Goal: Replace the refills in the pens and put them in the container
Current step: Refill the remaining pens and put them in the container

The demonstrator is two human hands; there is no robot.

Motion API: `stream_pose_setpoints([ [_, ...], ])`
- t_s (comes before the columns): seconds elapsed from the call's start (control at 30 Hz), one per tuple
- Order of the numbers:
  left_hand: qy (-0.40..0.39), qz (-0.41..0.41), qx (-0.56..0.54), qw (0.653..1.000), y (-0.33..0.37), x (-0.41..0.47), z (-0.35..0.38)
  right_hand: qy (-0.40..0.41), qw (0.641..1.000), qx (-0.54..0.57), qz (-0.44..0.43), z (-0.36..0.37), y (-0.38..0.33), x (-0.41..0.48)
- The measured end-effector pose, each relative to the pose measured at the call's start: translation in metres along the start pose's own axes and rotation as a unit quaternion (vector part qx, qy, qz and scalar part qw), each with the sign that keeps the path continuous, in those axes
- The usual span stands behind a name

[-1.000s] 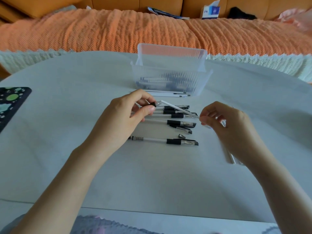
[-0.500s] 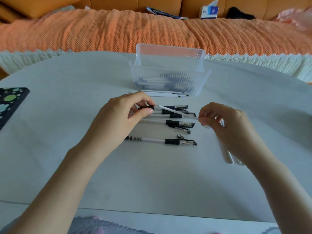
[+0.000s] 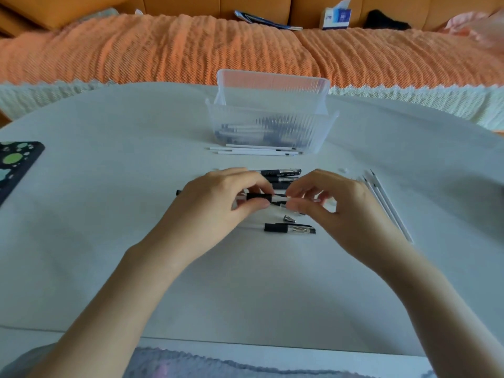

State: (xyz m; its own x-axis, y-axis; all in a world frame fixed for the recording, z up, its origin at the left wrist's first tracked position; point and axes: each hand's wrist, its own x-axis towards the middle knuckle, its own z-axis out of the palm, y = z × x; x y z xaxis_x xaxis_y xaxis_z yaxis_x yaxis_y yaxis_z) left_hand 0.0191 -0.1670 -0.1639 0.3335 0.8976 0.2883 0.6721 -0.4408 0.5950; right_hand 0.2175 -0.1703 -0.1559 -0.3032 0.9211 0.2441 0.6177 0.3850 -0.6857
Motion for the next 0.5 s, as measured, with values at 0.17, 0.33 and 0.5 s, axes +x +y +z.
stream_pose_setpoints([
  [0.17,0.017,-0.010,-0.030,0.999,-0.003,0.000,-0.004,0.028,0.997,0.038,0.053,-0.011,0.008,-0.001],
  [0.33,0.008,-0.007,-0.025,1.000,0.002,0.000,0.000,0.022,0.996,0.058,0.060,-0.005,0.003,0.000],
  [0.5,-0.008,0.011,-0.009,1.000,0.007,-0.002,0.006,0.006,0.996,0.068,0.057,0.006,-0.001,0.001],
])
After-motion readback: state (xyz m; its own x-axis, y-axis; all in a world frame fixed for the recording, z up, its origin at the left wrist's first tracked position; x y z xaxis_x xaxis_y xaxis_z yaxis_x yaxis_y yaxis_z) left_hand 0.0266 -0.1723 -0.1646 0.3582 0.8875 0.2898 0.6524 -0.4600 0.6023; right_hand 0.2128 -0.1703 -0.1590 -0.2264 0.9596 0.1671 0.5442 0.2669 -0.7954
